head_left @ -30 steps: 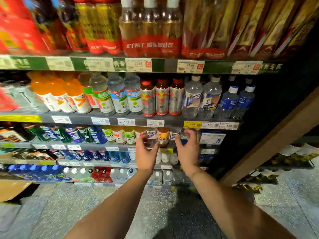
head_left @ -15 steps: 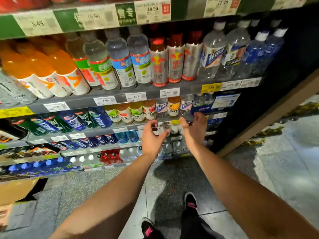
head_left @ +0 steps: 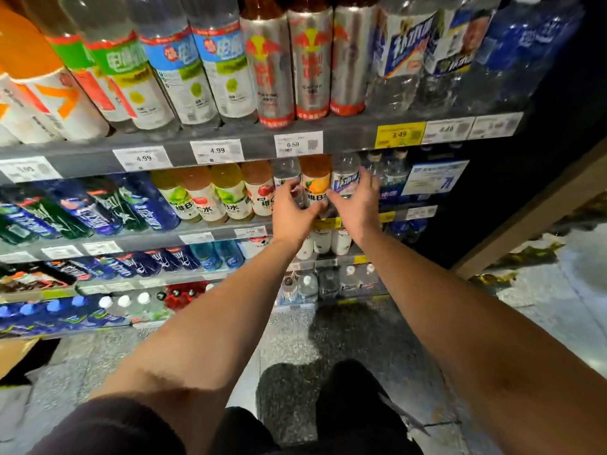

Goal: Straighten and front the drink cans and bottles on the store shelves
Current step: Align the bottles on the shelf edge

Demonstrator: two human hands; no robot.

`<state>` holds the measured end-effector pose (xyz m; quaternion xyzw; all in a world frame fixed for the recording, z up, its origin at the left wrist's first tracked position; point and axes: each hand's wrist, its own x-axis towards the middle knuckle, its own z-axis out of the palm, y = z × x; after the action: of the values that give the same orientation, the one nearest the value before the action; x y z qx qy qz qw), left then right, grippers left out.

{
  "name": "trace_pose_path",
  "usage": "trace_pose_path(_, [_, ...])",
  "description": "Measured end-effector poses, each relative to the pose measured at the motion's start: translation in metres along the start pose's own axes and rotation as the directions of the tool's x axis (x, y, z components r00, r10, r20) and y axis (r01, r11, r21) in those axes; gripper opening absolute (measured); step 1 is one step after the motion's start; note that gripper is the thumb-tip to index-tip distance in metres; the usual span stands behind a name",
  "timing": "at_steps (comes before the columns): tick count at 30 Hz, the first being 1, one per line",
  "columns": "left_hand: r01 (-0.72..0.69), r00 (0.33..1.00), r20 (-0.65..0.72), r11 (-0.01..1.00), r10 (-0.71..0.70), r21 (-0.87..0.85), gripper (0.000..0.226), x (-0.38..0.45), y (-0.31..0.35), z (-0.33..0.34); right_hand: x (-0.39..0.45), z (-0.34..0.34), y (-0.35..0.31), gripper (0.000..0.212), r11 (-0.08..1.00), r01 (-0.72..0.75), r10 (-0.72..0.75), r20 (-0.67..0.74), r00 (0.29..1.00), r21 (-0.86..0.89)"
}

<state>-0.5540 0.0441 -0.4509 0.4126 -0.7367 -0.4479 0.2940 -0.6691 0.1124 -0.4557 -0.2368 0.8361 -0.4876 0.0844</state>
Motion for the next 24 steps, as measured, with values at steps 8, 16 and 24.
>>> trace_pose_path(8, [-0.01,0.998,0.07,0.992,0.002,0.122,0.071,0.034,-0.006,0.03,0.027,0.012,0.015,0.068,0.991,0.043,-0.04,0.028,0.999,-0.124])
trace_pose_path(16, [0.03,1.0,-0.004,0.996,-0.03,0.09,0.051,0.049,0.0,0.034,0.037,0.015,0.013,0.057,0.995,0.01,-0.012,-0.026,1.0,-0.096])
trace_pose_path(24, [-0.034,0.996,-0.086,0.999,0.036,0.029,0.061,0.035,-0.004,0.036,0.018,0.009,0.021,0.074,0.991,0.045,-0.034,-0.09,0.995,0.124])
